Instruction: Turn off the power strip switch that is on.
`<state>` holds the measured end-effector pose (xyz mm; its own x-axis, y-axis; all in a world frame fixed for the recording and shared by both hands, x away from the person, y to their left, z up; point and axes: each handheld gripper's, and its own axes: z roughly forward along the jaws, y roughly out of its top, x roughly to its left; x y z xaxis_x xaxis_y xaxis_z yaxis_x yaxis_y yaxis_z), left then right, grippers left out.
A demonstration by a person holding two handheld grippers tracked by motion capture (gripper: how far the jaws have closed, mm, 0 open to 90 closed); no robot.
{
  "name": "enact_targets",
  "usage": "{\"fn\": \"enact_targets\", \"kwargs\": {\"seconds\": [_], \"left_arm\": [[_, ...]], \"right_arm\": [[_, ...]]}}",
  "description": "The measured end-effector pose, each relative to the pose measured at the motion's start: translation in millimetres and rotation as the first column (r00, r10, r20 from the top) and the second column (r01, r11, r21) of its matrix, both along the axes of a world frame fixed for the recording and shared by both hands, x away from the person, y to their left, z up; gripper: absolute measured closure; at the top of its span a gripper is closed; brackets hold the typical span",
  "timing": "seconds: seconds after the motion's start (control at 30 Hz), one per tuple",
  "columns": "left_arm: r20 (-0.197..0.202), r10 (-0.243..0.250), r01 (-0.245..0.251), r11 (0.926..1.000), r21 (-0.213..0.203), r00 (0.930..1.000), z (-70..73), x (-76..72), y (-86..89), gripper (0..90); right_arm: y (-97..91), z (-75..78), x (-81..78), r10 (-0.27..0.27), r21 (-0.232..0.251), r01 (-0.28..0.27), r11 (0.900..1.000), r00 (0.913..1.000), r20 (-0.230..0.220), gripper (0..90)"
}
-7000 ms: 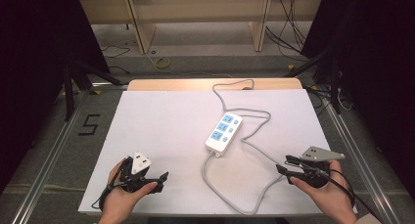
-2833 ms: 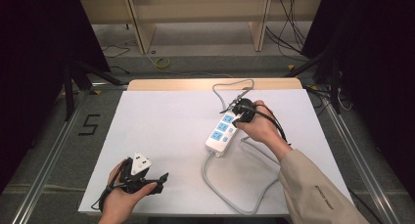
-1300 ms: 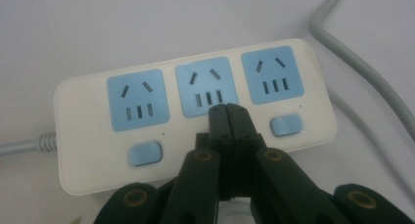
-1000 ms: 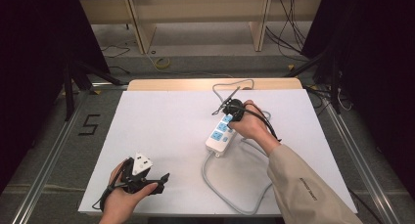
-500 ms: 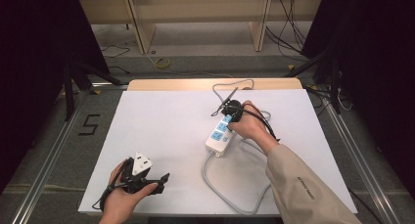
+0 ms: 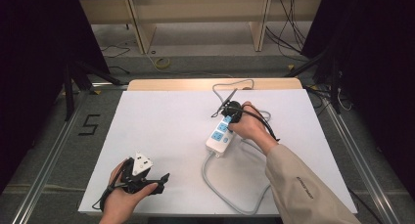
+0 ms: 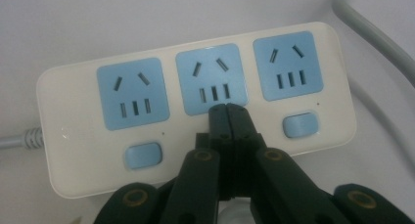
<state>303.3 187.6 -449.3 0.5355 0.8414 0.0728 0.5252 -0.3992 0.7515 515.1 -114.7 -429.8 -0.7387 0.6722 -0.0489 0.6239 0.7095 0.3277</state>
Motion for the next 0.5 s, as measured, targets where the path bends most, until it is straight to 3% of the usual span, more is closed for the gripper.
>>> {"fn": "enact_targets", "kwargs": {"seconds": [0.5], "left_arm": [[0.001,-0.004,0.004,1.0000,0.005,1.0000,0.0,0.2,-0.3,15.9]], "right_arm": [[1.3,0.1,0.9,0.001,-0.007,-0.001,1.0000,1.0000,0.000,90.0]]}}
